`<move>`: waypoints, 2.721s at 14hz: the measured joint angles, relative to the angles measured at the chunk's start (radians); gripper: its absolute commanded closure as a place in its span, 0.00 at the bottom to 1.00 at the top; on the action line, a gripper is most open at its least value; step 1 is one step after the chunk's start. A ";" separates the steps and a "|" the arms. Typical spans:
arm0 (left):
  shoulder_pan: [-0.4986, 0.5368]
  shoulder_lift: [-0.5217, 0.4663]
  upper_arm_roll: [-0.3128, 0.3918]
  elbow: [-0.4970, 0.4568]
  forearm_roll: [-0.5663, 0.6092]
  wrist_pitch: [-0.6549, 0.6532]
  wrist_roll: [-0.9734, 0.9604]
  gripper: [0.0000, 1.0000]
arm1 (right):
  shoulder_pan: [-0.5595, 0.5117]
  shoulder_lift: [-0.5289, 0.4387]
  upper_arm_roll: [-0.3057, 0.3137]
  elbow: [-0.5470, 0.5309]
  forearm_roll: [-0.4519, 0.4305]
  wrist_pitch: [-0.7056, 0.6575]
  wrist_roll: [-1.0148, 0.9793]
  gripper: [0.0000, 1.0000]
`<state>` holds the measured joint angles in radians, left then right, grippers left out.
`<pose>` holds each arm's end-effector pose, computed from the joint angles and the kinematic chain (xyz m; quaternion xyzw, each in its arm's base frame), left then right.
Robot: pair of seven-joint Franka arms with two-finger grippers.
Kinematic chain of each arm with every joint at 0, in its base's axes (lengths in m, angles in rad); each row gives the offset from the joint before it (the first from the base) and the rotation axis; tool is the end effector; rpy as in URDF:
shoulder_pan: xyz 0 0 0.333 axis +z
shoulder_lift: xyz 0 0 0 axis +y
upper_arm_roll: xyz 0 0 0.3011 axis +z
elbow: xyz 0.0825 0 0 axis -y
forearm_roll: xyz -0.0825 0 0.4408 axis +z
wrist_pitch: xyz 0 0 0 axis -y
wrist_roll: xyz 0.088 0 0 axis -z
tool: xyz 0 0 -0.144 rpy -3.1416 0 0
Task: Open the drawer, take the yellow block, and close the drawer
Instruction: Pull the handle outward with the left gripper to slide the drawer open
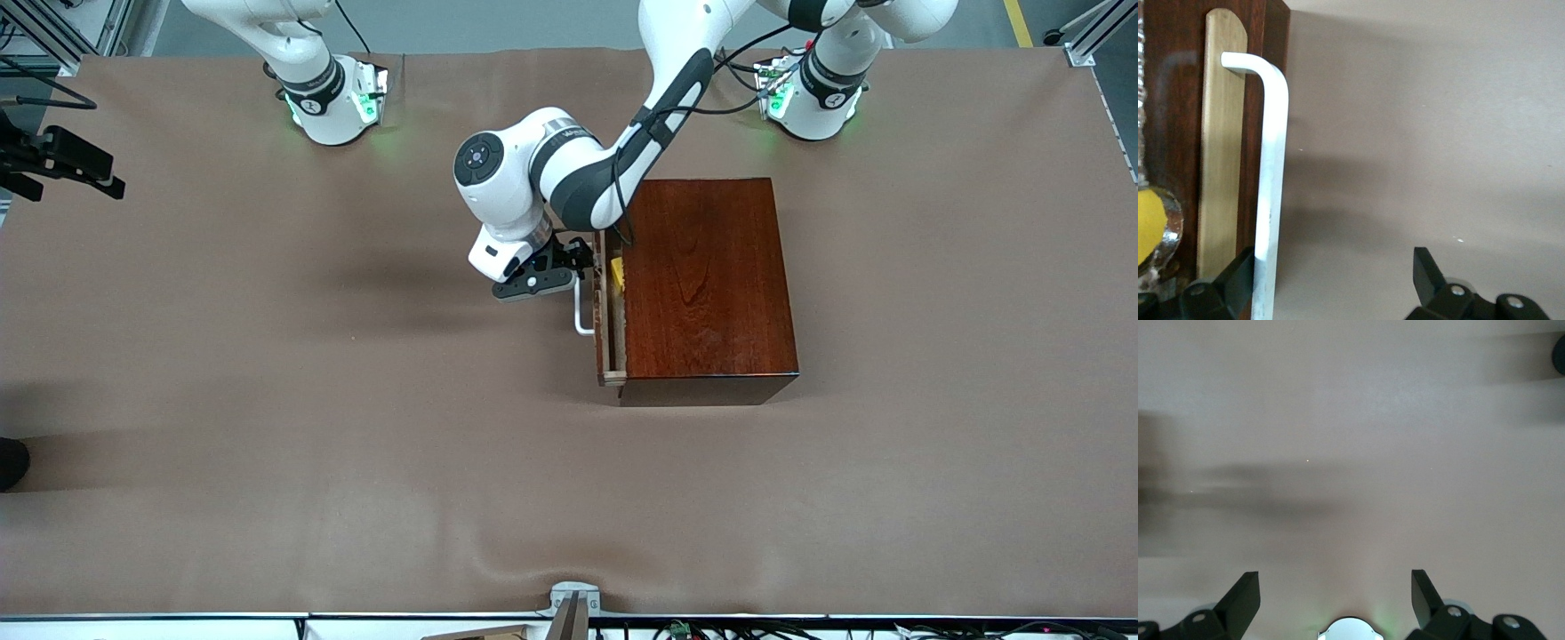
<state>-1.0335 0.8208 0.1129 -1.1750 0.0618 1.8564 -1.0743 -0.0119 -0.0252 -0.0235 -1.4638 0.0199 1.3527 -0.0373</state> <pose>0.4629 -0.6277 0.2201 -0.9939 -0.0508 -0.0235 0.0951 0.5760 -0.0174 0.6250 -0.9990 -0.0027 0.0425 0.0116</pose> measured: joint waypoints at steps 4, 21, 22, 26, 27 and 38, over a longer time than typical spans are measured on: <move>-0.002 0.001 -0.014 0.005 -0.010 0.048 -0.009 0.00 | 0.000 0.000 0.000 0.000 0.002 0.000 0.000 0.00; -0.007 0.030 -0.029 0.087 -0.017 0.001 -0.025 0.00 | -0.011 0.000 -0.001 0.000 0.003 -0.002 0.000 0.00; -0.006 0.030 -0.025 0.087 -0.017 -0.009 -0.020 0.00 | -0.011 0.000 -0.001 0.000 0.003 -0.002 0.000 0.00; -0.006 0.032 -0.019 0.087 -0.017 -0.013 -0.003 0.00 | -0.011 0.000 -0.001 0.000 0.003 -0.002 0.000 0.00; -0.007 0.033 -0.021 0.087 -0.017 -0.011 -0.002 0.00 | -0.011 0.000 -0.001 0.000 0.003 -0.002 0.000 0.00; -0.011 0.055 -0.028 0.087 -0.017 0.026 -0.003 0.00 | -0.012 0.000 -0.001 0.000 0.003 -0.002 0.000 0.00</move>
<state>-1.0448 0.8756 0.0851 -1.0880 0.0448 1.8827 -1.0770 -0.0234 -0.0252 -0.0245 -1.4641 0.0232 1.3509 -0.0373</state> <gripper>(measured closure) 0.000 0.000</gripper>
